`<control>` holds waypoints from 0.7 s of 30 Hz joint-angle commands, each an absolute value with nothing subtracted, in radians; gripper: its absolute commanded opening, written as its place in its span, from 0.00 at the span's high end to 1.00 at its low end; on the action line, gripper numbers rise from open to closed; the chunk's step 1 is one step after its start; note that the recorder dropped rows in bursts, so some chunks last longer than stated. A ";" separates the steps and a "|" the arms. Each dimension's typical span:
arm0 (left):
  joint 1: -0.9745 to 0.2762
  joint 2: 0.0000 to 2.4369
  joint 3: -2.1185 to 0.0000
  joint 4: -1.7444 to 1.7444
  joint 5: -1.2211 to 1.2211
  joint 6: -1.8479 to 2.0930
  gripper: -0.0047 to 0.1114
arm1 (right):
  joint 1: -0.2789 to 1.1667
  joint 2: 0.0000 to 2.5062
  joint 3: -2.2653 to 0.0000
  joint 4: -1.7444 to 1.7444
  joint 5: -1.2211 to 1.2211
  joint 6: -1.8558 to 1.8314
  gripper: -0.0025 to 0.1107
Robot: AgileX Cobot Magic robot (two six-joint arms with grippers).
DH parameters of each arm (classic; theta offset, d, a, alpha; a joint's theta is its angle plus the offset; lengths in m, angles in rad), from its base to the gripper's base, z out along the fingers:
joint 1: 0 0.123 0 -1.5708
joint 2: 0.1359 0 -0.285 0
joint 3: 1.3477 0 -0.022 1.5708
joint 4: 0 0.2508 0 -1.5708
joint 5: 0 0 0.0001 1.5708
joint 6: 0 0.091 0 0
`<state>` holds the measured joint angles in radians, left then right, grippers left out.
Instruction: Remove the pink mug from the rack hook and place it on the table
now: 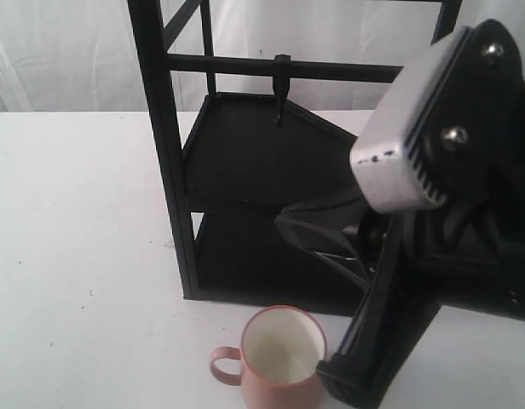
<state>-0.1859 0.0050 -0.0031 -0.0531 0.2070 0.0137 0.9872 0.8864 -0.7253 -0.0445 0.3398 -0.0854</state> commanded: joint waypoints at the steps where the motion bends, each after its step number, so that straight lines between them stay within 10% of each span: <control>1: -0.187 0.000 0.000 -0.051 0.211 0.008 0.96 | 0.977 0.880 -0.720 -0.089 0.302 -0.072 0.98; 21: -0.187 0.000 0.000 -0.051 0.211 0.008 0.96 | 0.977 0.771 -0.720 -0.082 0.268 -0.029 0.98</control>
